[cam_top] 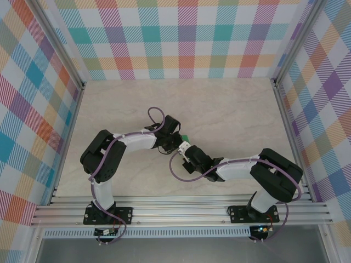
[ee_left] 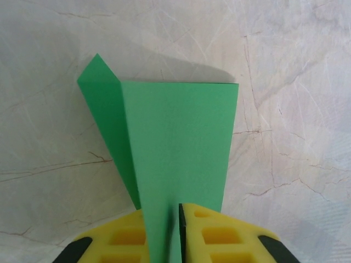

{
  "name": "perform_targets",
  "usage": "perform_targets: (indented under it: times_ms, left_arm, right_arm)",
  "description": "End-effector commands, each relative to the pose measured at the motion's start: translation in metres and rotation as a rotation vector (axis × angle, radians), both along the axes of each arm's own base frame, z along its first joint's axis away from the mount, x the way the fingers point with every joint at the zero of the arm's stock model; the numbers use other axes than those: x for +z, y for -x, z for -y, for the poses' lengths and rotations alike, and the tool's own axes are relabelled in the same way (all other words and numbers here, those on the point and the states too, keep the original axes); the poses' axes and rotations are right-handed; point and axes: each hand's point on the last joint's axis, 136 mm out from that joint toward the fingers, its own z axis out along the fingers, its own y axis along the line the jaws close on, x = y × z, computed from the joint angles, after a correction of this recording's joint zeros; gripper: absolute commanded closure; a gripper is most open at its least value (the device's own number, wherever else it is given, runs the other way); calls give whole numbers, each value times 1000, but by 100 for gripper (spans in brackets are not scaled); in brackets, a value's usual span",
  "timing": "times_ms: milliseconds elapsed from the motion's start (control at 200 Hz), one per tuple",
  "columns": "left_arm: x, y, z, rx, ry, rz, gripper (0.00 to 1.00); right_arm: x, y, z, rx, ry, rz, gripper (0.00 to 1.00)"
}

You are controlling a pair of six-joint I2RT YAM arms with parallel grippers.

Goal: Fold a paper plane with a square sheet of paper (pick it up from the middle)
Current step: Fold the wing for the fifth time at the center of the table.

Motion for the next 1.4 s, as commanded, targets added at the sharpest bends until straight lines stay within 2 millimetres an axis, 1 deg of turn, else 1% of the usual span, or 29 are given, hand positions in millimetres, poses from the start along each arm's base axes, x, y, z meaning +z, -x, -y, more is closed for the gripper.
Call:
perform_targets:
  times_ms: [0, 35, 85, 120, 160, 225, 280, 335, 425, 525, 635, 730, 870, 1070, 1240, 1395]
  left_arm:
    - [11, 1, 0, -14, -6, 9, 77]
    - [13, 1, -1, -13, -5, 15, 75]
    - [19, 0, -3, -6, 0, 27, 66]
    - [23, 1, -5, -3, 3, 33, 63]
    - [29, -1, -8, 6, 8, 48, 60]
    - [38, -2, -15, 25, 9, 73, 51]
    - [46, -2, -20, 42, 12, 94, 46]
    - [53, -2, -25, 57, 11, 120, 39]
    - [62, -1, -31, 68, 13, 153, 34]
    - [67, 1, -31, 62, 32, 172, 35]
    - [67, 4, -27, 48, 71, 185, 43]
    - [66, 6, -18, 19, 111, 185, 51]
    - [61, 5, -2, -17, 164, 172, 55]
    - [52, 2, 24, -65, 240, 145, 57]
    - [37, -1, 32, -50, 250, 111, 58]
    - [30, -5, 38, -51, 265, 100, 59]
  right_arm:
    - [1, 0, -3, -31, -68, -54, 100]
    - [2, 0, -3, -38, -91, -74, 100]
    - [3, -1, -1, -49, -123, -100, 100]
    - [4, -1, -1, -56, -151, -118, 100]
    - [6, -1, 1, -67, -186, -142, 100]
    - [8, -2, 4, -84, -250, -182, 100]
    - [10, -3, 6, -98, -310, -226, 100]
    - [12, -4, 8, -107, -368, -277, 100]
    - [15, -6, 9, -120, -464, -363, 100]
    - [16, -10, 11, -138, -561, -466, 100]
    - [16, -14, 12, -149, -646, -587, 100]
    - [14, -19, 13, -158, -695, -671, 100]
    - [8, -22, 15, -171, -727, -725, 100]
    - [6, -25, 16, -197, -768, -789, 100]
    - [2, -26, 18, -215, -783, -827, 100]
    - [2, -26, 18, -215, -773, -831, 100]
